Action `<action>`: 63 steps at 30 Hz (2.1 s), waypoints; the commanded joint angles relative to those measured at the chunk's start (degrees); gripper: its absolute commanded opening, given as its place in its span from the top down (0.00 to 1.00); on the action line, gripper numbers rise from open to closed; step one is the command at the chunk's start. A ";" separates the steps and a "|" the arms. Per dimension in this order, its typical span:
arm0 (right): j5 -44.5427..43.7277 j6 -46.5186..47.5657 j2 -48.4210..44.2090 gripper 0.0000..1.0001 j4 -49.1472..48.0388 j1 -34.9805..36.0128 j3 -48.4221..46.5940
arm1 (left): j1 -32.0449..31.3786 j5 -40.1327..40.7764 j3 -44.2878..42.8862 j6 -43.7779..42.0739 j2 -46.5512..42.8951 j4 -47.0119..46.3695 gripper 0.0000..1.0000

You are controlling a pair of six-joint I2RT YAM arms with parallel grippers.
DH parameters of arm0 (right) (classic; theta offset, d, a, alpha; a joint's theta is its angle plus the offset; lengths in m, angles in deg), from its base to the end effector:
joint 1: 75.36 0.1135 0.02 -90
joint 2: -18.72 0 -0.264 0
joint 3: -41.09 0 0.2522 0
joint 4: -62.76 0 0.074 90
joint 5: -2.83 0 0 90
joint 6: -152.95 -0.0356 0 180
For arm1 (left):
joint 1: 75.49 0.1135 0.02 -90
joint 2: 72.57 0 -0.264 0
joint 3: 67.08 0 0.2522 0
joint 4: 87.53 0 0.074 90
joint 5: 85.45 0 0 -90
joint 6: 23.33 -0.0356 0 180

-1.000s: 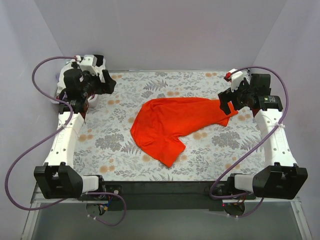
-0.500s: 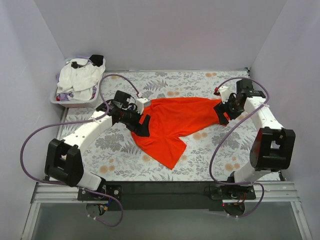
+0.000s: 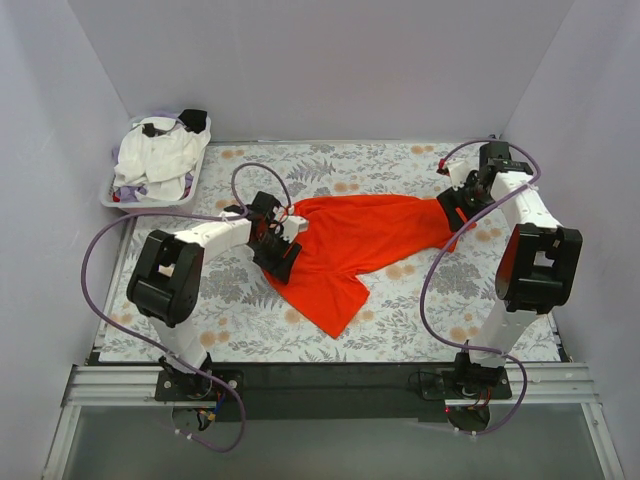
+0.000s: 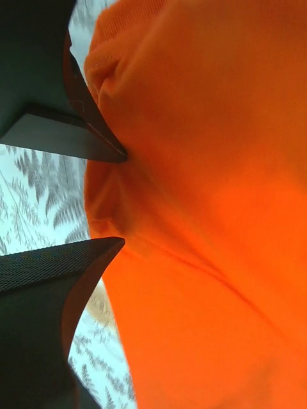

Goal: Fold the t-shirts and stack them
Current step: Flatten the tshirt out

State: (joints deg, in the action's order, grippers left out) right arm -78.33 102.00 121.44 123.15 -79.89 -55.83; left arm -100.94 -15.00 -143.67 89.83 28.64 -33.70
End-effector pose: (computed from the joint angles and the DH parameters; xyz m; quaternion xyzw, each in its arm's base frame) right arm 0.3724 -0.0240 0.2456 -0.3046 0.9269 -0.0063 0.2190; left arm 0.2858 -0.1492 0.1620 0.0367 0.9799 -0.1948 0.0208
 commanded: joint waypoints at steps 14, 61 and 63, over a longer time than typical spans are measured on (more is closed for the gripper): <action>6.27 11.92 -0.23 0.36 6.71 -0.91 -4.47 | 18.95 -3.82 -34.63 -12.26 13.93 16.94 0.27; -1.72 18.09 -2.08 0.92 -6.47 12.71 22.95 | 17.37 -6.65 -8.81 -11.99 -4.52 18.37 0.26; -2.33 16.85 -1.99 0.99 -6.29 12.71 22.16 | 16.58 -4.28 -5.92 -12.96 -5.84 17.24 0.27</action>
State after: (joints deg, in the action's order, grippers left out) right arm -79.45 119.81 117.62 117.19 -67.39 -33.64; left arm -82.98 -22.43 -152.45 80.11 28.13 -15.62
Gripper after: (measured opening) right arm 0.034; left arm 0.733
